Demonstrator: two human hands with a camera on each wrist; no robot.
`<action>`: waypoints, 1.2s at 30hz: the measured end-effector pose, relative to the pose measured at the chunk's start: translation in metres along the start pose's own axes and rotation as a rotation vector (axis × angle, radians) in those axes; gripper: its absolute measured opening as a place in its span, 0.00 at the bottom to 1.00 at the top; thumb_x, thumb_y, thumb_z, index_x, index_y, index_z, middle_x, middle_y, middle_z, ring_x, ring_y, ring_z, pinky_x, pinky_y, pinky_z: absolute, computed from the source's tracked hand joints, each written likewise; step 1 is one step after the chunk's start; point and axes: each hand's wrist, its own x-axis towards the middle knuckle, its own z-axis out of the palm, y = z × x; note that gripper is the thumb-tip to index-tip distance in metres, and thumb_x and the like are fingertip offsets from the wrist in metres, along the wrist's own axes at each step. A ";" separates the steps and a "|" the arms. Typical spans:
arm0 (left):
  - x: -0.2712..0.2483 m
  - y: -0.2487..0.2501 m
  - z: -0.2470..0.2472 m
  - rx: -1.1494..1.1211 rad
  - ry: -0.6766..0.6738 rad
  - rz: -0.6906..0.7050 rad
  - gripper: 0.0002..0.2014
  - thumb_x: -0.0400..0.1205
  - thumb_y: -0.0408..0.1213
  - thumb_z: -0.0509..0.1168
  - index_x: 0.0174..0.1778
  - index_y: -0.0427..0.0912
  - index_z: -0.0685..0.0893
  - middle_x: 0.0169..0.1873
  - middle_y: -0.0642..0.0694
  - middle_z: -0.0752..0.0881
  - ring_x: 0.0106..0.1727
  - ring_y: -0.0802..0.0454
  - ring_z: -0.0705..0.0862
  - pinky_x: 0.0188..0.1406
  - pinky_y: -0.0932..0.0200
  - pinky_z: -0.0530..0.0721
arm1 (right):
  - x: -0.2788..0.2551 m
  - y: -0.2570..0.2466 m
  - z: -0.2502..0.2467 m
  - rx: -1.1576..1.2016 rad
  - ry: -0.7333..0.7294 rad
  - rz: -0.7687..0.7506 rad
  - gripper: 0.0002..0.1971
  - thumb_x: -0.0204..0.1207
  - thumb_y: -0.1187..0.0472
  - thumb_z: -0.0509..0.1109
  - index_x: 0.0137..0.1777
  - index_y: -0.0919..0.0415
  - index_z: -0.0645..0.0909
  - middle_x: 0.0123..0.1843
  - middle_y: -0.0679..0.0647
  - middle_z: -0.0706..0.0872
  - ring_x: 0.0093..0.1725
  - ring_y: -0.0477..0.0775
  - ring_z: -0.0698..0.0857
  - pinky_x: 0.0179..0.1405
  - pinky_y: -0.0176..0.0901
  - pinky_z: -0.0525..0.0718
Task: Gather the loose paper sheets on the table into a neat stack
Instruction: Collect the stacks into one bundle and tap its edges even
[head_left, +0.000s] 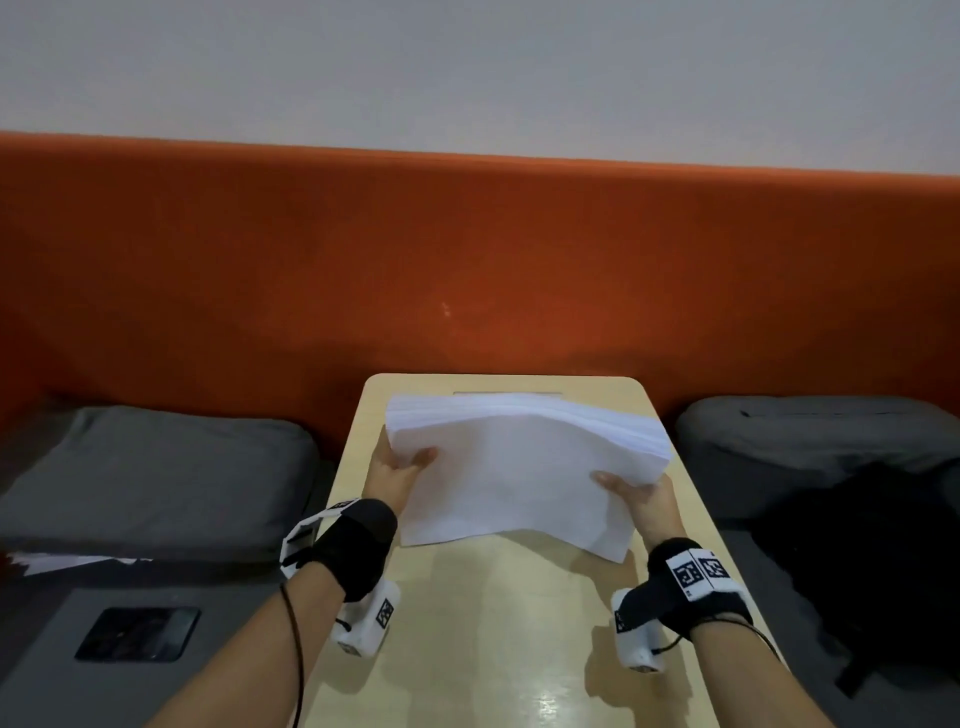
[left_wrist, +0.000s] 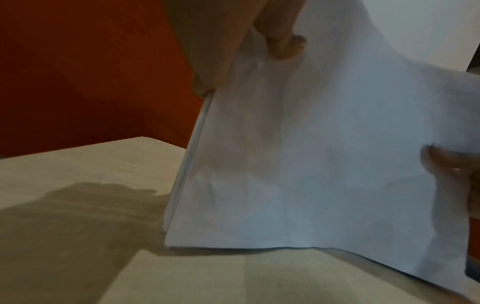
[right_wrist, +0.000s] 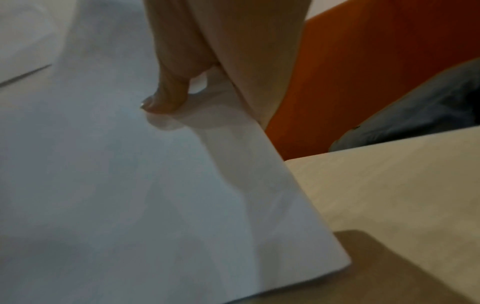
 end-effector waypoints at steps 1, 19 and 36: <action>0.002 0.002 0.001 -0.011 0.001 0.020 0.18 0.76 0.25 0.69 0.61 0.37 0.77 0.46 0.51 0.83 0.51 0.50 0.81 0.38 0.72 0.77 | 0.001 -0.001 0.001 0.002 0.022 -0.009 0.14 0.66 0.71 0.78 0.45 0.55 0.81 0.46 0.52 0.86 0.44 0.48 0.84 0.37 0.36 0.80; 0.007 0.000 0.003 -0.146 -0.057 0.013 0.15 0.74 0.18 0.68 0.49 0.42 0.79 0.41 0.53 0.84 0.38 0.63 0.84 0.29 0.76 0.81 | 0.013 -0.052 -0.008 -0.160 0.087 -0.184 0.24 0.60 0.66 0.83 0.54 0.55 0.78 0.46 0.47 0.84 0.47 0.43 0.83 0.44 0.34 0.78; 0.004 -0.001 -0.001 -0.098 -0.086 0.062 0.17 0.72 0.17 0.70 0.55 0.33 0.79 0.42 0.50 0.83 0.41 0.62 0.83 0.33 0.74 0.81 | 0.030 -0.088 0.103 -1.496 -0.422 -0.568 0.14 0.75 0.44 0.69 0.43 0.52 0.70 0.51 0.56 0.87 0.56 0.59 0.82 0.43 0.45 0.65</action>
